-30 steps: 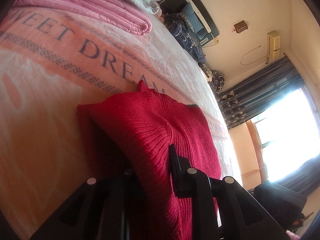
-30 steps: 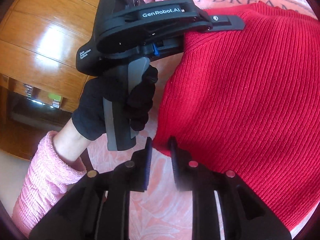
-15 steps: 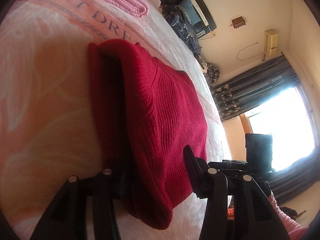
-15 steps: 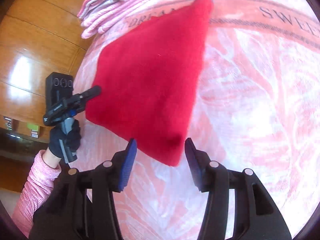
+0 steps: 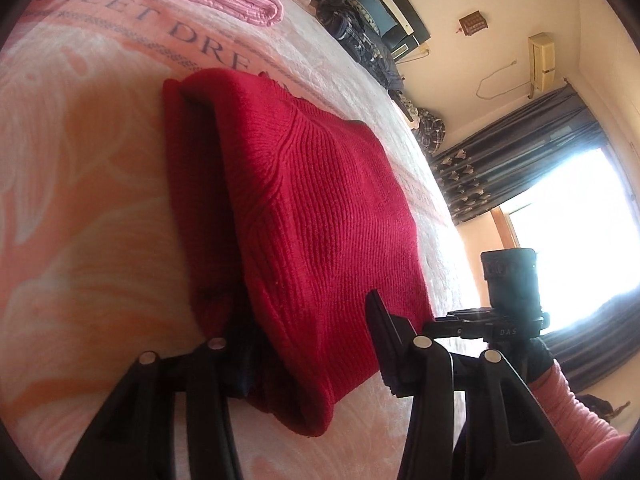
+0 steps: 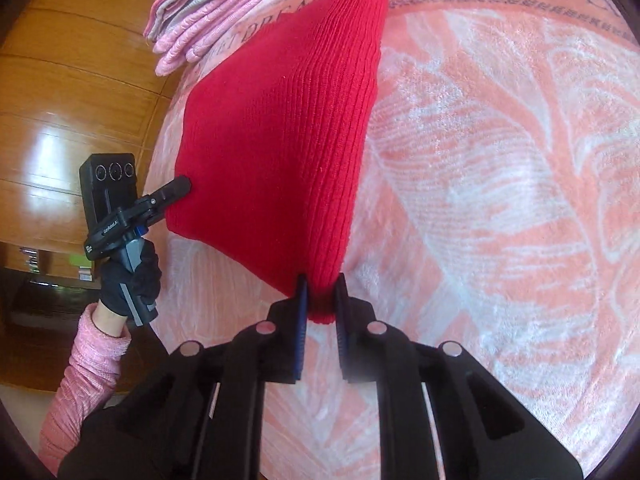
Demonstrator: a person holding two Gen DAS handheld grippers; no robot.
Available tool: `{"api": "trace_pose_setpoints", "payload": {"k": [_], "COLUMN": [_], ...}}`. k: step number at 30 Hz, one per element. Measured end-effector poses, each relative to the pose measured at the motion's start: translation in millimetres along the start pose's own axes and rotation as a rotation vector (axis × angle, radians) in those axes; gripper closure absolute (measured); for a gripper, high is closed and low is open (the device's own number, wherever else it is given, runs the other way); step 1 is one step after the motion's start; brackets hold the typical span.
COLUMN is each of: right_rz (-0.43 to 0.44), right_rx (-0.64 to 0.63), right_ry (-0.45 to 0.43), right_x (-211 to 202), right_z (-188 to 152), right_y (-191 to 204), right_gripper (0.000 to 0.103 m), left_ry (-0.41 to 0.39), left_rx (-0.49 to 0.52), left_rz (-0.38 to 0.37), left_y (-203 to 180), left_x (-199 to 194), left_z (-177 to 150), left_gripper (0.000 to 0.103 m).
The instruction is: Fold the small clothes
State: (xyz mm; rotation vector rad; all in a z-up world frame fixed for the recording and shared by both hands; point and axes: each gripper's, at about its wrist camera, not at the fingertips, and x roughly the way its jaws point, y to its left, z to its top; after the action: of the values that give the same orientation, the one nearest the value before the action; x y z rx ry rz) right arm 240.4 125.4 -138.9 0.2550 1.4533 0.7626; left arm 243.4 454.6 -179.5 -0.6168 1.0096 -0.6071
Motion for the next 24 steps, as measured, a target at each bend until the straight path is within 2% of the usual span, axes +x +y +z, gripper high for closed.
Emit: {"api": "trace_pose_setpoints", "payload": {"k": [2, 6, 7, 8, 9, 10, 11, 13, 18, 22, 24], "right_rz": [-0.03, -0.021, -0.02, -0.026, -0.028, -0.013, 0.001, -0.007, 0.029, 0.014, 0.033], "right_rx": [0.013, 0.023, 0.002, -0.015, -0.015, -0.004, 0.007, 0.004, 0.059, 0.072, 0.084], "right_ry": [0.023, 0.042, 0.044, 0.046, 0.048, 0.047, 0.03, -0.021, -0.148, -0.19, -0.191], "right_x": [9.5, 18.7, 17.4, 15.0, 12.1, 7.4, 0.3, -16.0, -47.4, -50.6, -49.2], "right_z": [-1.8, 2.4, 3.0, 3.2, 4.1, 5.0, 7.2, 15.1, 44.5, 58.2, 61.4], "right_y": [-7.8, -13.6, -11.3, -9.5, -9.0, -11.7, -13.5, -16.1, -30.6, -37.3, -40.4], "right_gripper": [0.093, 0.091, 0.086, 0.085, 0.077, 0.064, 0.06, 0.059, 0.056, 0.056, 0.056], "left_ry": [-0.002, -0.002, 0.001, 0.005, 0.01, 0.011, 0.004, -0.032, -0.163, -0.17, -0.167], "left_rx": [-0.018, -0.047, -0.049, -0.049, -0.048, -0.046, -0.046, -0.053, -0.015, 0.142, 0.18], "left_rz": [-0.006, -0.045, -0.048, -0.045, -0.034, -0.011, 0.005, 0.021, 0.143, 0.272, 0.255], "left_y": [8.6, 17.3, 17.9, 17.7, 18.0, 18.3, 19.3, 21.9, 15.9, -13.5, -26.4], "left_x": [3.2, 2.3, 0.7, -1.5, -4.4, -9.1, -15.4, -31.8, -54.7, -30.3, -15.5], "left_z": [-3.7, -3.5, -2.6, -1.5, -0.1, 2.1, 4.8, 12.6, 63.3, 114.7, 130.5], "left_gripper": [0.063, 0.063, 0.063, 0.062, 0.054, 0.051, 0.051, 0.048, 0.046, 0.045, 0.044]}}
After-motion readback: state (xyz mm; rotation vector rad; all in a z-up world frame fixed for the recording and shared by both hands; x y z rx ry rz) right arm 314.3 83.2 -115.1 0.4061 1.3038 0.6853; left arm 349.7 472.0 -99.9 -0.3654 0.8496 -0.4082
